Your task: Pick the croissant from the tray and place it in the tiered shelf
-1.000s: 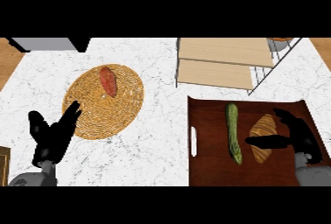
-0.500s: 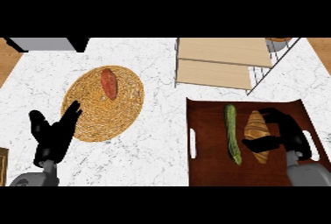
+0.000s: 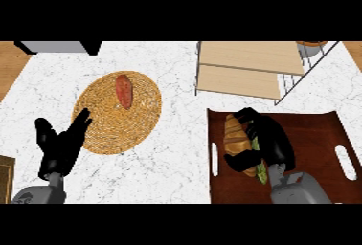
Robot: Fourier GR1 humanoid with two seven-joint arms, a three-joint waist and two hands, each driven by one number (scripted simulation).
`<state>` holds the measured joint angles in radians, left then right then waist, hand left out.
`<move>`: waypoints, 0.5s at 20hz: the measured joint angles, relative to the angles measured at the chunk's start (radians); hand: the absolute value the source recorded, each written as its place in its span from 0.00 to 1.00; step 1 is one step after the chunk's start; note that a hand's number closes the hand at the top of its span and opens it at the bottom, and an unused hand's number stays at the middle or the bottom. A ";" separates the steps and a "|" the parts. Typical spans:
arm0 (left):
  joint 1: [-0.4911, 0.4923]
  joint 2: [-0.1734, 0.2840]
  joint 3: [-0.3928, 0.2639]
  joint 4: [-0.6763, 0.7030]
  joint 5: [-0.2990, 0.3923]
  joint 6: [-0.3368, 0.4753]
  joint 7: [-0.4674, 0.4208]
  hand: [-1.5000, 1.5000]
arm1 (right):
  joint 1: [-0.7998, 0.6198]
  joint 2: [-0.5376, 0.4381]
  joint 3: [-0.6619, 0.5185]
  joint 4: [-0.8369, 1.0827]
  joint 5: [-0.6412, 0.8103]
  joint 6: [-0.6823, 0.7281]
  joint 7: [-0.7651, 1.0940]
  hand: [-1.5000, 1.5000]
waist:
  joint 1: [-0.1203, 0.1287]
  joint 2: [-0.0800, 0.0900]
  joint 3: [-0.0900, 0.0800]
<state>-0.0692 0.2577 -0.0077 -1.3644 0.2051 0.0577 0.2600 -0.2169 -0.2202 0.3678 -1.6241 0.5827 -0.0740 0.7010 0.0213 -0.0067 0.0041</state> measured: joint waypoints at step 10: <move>0.013 0.004 0.011 -0.017 -0.003 0.001 0.027 0.50 | -0.366 0.193 0.215 -0.168 0.246 0.083 0.332 1.00 | -0.011 -0.004 0.000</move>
<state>-0.0563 0.2622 0.0032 -1.3815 0.2024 0.0588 0.2870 -0.5827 -0.0276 0.5825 -1.7917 0.8286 0.0091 1.0332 0.0107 -0.0105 0.0041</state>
